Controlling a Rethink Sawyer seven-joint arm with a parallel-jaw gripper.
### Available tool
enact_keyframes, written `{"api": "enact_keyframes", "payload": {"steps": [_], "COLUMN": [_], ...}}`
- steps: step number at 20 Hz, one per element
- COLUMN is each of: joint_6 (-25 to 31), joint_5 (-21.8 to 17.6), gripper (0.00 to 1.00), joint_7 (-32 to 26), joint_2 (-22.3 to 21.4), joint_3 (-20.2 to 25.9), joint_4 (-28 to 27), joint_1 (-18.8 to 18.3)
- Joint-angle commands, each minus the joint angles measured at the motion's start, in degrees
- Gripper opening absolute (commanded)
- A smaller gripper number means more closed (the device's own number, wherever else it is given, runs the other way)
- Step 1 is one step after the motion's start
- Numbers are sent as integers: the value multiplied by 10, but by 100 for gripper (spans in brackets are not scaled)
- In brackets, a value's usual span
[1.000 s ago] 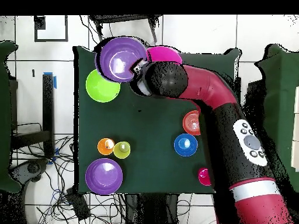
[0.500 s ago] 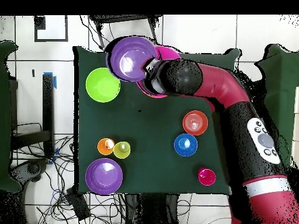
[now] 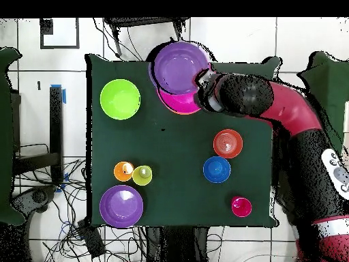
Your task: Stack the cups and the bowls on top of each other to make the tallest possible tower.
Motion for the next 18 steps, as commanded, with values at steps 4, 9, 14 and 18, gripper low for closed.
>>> {"api": "enact_keyframes", "payload": {"steps": [4,9,14,18], "joint_6": [18,-3,-22,-27], "joint_5": [-54,-69,-93,-105], "gripper": [0,0,0,0], "joint_7": [-167,-151,-137,-147], "joint_2": [50,56,53,71], "joint_3": [39,36,31,39], "joint_4": [15,29,39,31], "joint_1": [-3,-2,1,-7]}}
